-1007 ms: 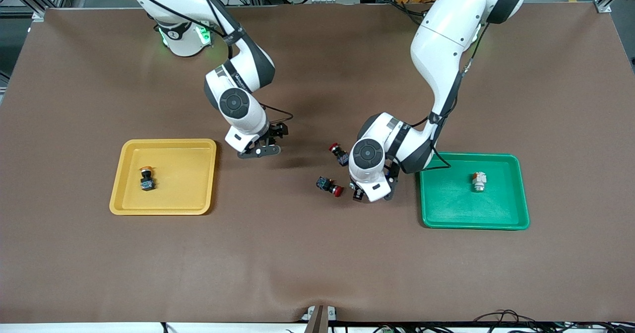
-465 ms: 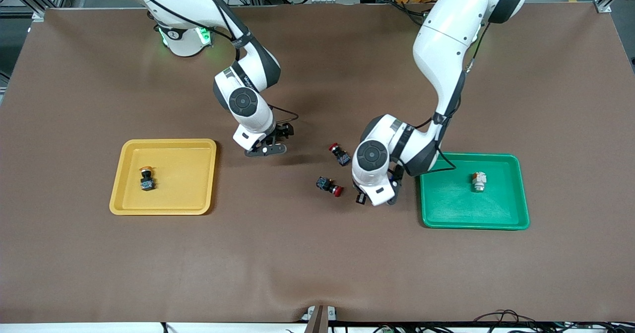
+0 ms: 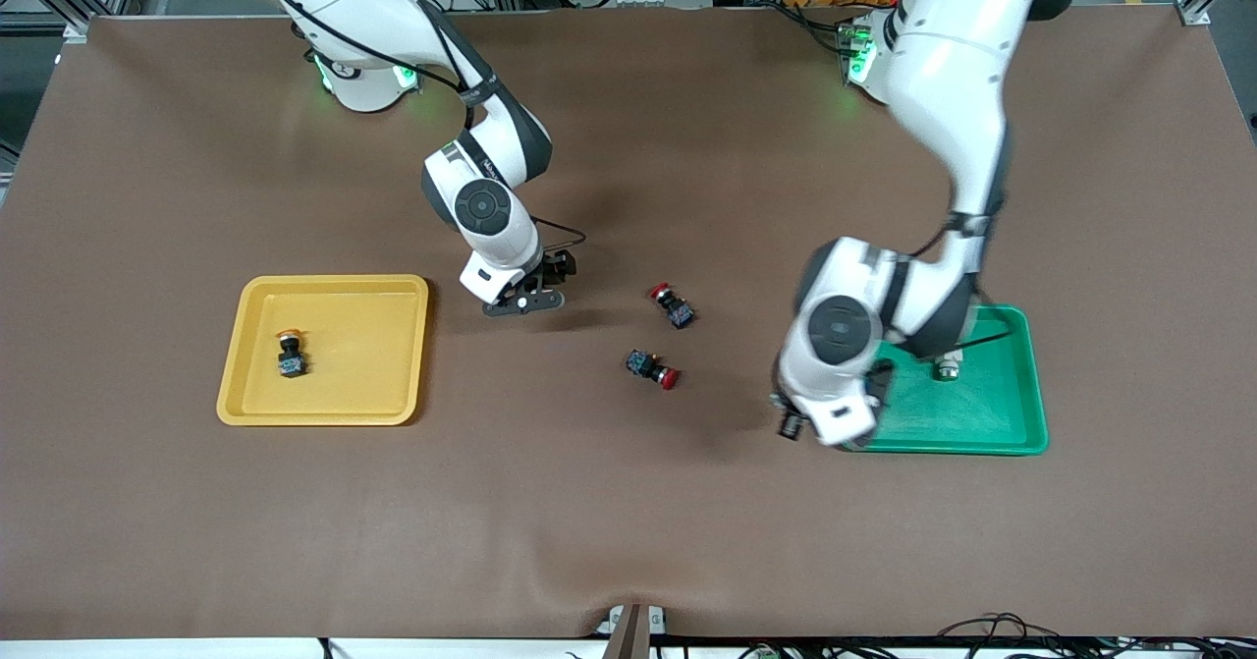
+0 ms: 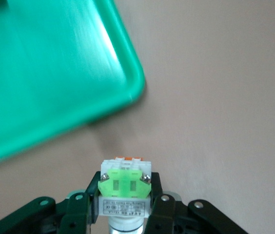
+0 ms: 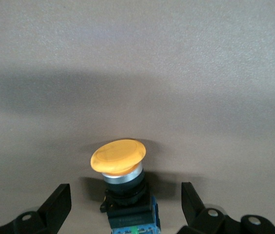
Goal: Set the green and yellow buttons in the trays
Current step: 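Carry the orange button with the right gripper while the left gripper places green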
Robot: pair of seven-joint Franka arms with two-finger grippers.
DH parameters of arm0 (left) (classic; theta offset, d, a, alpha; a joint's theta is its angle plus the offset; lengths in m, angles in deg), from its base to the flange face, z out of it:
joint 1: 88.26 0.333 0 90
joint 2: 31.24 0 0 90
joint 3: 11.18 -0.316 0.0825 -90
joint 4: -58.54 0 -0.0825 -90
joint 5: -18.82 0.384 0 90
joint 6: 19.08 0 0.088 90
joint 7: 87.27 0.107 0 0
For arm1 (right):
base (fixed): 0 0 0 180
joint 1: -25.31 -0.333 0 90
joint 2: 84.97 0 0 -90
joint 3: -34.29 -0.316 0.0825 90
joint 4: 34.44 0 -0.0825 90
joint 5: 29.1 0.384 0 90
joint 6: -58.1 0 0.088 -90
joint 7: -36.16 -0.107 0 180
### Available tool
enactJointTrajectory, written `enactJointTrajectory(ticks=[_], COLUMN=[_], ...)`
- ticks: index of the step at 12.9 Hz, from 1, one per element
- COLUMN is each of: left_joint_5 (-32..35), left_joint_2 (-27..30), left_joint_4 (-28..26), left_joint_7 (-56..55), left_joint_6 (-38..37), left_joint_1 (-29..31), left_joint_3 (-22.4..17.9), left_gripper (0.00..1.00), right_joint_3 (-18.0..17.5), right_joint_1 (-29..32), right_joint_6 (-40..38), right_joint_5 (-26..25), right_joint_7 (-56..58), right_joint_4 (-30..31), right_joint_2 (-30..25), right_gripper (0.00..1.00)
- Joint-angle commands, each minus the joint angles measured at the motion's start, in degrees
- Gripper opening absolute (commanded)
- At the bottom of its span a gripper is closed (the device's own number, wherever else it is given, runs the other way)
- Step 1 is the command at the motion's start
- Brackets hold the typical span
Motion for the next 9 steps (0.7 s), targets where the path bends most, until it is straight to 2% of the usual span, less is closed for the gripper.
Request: enactJointTrajectory(ticks=[1,3,5,6,9], left_joint_5=[0.1,0.1,0.1,0.1,0.1], left_joint_2=[3.8,5.0,5.1,5.0,4.3], left_joint_4=[-1.2,-1.4,-1.6,-1.6,-3.8], left_joint_7=[10.7,19.6,28.9,33.8,47.6], left_joint_6=[-4.2,-7.4,-10.1,-10.7,-11.5], left_joint_1=[4.3,6.8,8.1,9.0,10.5], left_joint_3=[0.3,0.4,0.4,0.4,0.4], left_gripper=[0.00,0.00,0.00,0.00,0.00], right_joint_3=[0.3,0.3,0.3,0.3,0.3], right_joint_1=[-0.1,-0.2,-0.6,-0.7,-0.7], right_joint_6=[0.9,1.0,1.3,2.0,2.3], right_joint_5=[-2.5,-2.5,-2.5,-2.5,-2.5], right_joint_7=[-0.3,-0.4,-0.9,-2.1,-3.1], right_joint_4=[0.2,0.2,0.4,0.6,1.0], right_joint_2=[0.1,0.1,0.1,0.1,0.0], right_gripper=[0.91,0.61,0.08,0.00,0.00])
